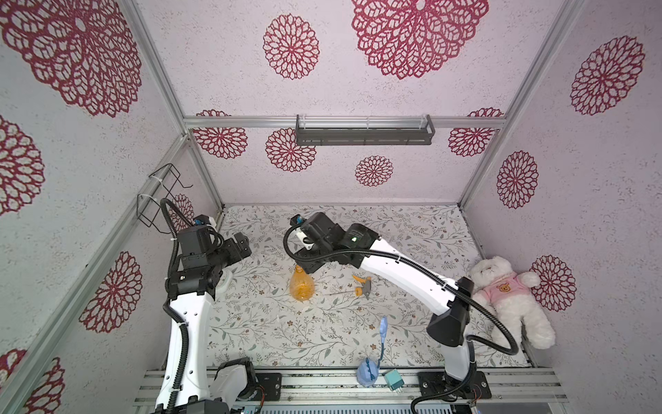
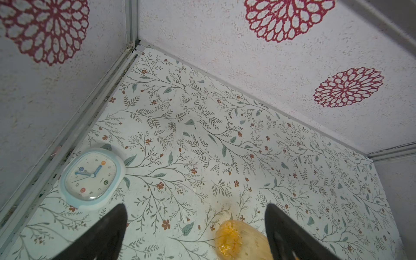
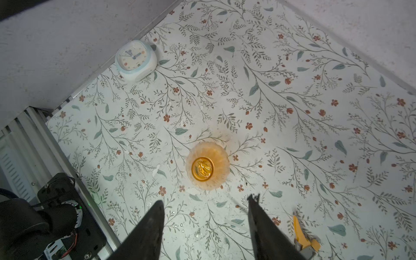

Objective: Attach spray nozzles to spray bottles
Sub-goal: Pick up the spray bottle from the center of the board.

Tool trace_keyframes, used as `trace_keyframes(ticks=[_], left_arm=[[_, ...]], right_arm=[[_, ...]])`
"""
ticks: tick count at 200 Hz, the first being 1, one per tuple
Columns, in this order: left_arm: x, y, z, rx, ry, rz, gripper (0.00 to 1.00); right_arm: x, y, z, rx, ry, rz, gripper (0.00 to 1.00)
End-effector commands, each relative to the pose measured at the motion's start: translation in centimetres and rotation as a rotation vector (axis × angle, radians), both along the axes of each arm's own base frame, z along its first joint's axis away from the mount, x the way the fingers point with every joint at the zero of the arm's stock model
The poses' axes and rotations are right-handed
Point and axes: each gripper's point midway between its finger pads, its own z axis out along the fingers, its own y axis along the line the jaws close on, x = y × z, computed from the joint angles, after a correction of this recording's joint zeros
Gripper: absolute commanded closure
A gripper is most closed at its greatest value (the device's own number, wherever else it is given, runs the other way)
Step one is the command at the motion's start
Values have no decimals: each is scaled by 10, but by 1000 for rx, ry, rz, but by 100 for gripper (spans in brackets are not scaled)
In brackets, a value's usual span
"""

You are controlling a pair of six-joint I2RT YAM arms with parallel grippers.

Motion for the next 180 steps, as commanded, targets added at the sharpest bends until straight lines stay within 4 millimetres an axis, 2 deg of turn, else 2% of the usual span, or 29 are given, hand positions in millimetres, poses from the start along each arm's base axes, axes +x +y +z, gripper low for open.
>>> trace_keyframes(ticks=[1,61,142,180], left_arm=[[-4,1,-2,10,9,-10,3],[-2,-3,-8,-7,20,-35,3],[0,-4,-12,-10,24,-48,3],[0,-4,-13,-7,25,-51,3]], right_arm=[[6,-15,-3,-96,1,-54,40],[4,8,-35,-93,71,-39,48],[8,14,-56,-121,88,-50,51],[9,17,-65,-133,98,-46,57]])
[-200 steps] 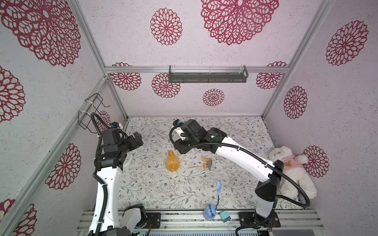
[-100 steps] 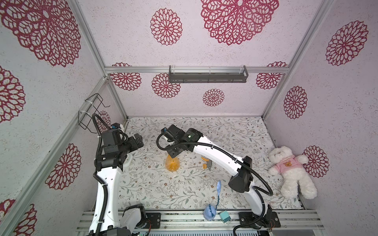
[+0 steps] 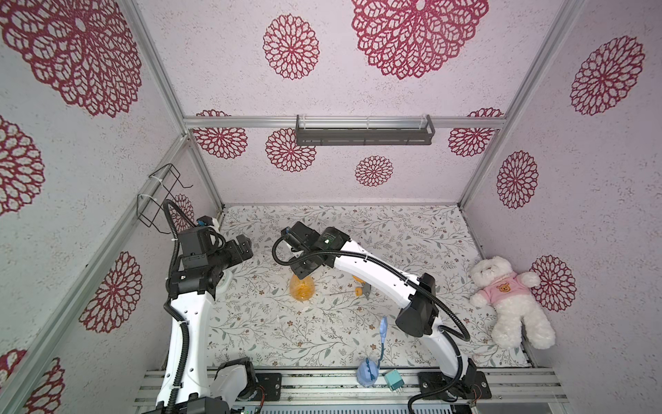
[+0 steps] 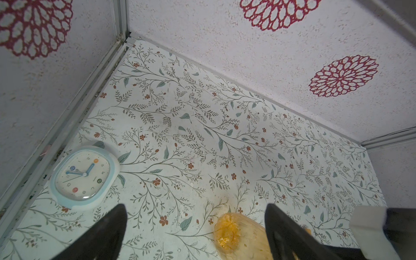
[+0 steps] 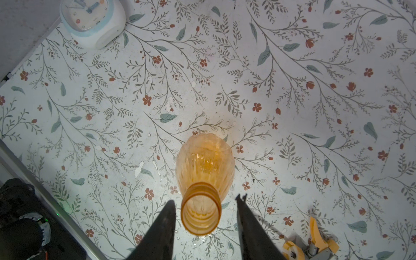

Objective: Attach spray nozzles to spray bottles
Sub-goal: Pick up the spray bottle from the center of the board.

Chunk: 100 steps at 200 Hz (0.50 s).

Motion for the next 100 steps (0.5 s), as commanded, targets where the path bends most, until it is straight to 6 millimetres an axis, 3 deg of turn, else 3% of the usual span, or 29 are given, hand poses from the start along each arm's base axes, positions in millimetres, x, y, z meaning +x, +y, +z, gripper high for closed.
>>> trace_keyframes(ticks=[1,59,100], left_arm=[[0,2,-4,4,7,-5,3],[0,1,-6,1,10,-8,3],[1,1,-8,0,13,-11,3]], right_arm=[[1,1,3,5,0,-16,57],[3,0,-4,-15,-2,-22,64],[3,-2,0,-14,-7,-29,85]])
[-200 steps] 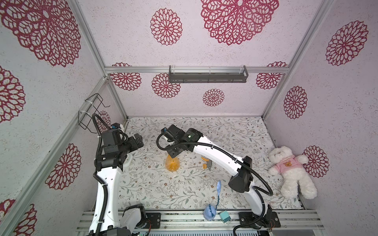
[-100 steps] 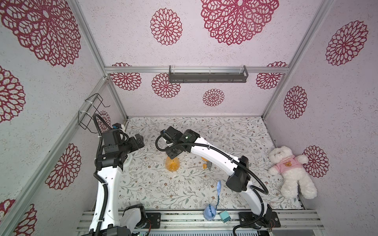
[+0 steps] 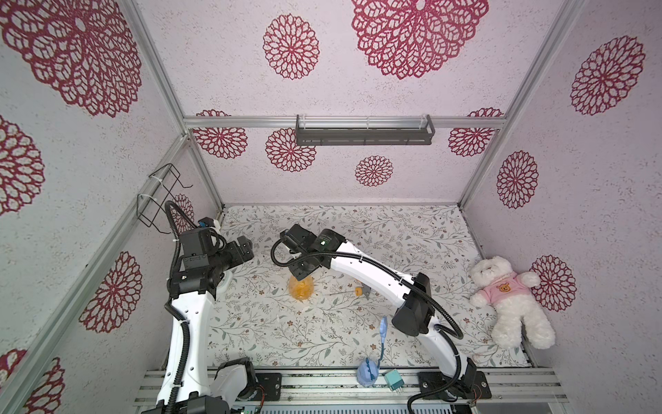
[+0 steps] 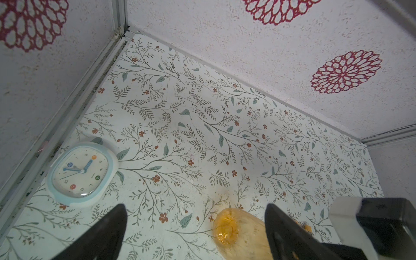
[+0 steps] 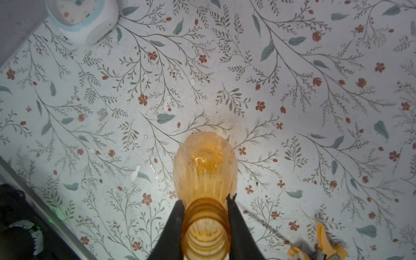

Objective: Attach spray nozzles to spray bottles
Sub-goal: Pick up the spray bottle from the center of the board.

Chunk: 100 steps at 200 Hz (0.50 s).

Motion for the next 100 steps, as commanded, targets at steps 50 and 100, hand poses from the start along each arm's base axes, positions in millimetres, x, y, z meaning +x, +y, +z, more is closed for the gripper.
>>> trace_keyframes(ticks=[50,100], left_arm=[[4,-8,2,2,-47,-72,3],[7,-82,40,52,-320,-513,3]], right_arm=[[-2,-19,53,49,-64,-28,100],[10,-78,117,120,-95,-53,100]])
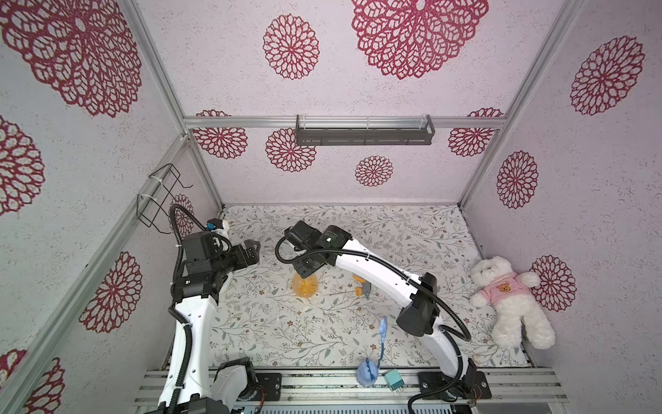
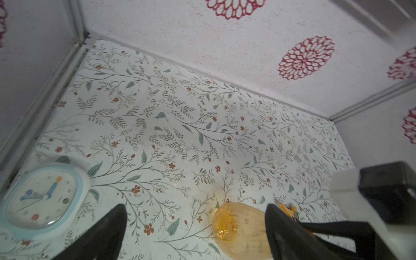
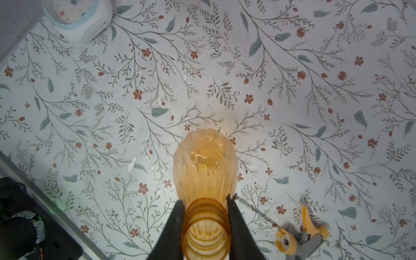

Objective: Attach spray nozzles to spray bottles
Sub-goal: Pick up the spray bottle from the center of the board.

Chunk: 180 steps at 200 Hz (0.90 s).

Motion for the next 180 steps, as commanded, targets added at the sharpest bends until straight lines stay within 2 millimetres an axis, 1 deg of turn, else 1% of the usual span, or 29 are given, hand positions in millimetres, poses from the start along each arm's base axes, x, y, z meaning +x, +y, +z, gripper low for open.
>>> trace_keyframes(ticks=[1,22,31,38,51,65,86,105,126,152,180], left_arm=[[4,-45,41,48,-218,-276,3],[3,-80,47,102,-299,-464,3],[1,-94,45,125,-326,-550,3],[2,-101,43,136,-345,-585,3],[8,-108,44,102,-377,-609,3],[10,-124,44,81,-431,-673,3],[0,-159,38,144,-539,-778,3],[-6,-186,24,204,-583,-857,3],[-10,-205,12,209,-620,-932,3],[-15,-219,-6,219,-633,-1019,3],[-14,-226,-18,216,-670,-1058,3]], right_arm=[[8,-51,86,119,-83,-33,100],[16,-75,109,173,-86,-45,100],[17,-85,118,187,-89,-47,100],[17,-92,124,197,-88,-45,100],[16,-105,131,205,-85,-40,100],[15,-117,136,202,-81,-31,100],[13,-130,142,207,-81,-20,100],[10,-131,147,240,-78,6,100],[5,-127,148,262,-60,41,100],[-1,-122,146,270,-38,83,100],[-8,-114,152,308,-37,142,100]])
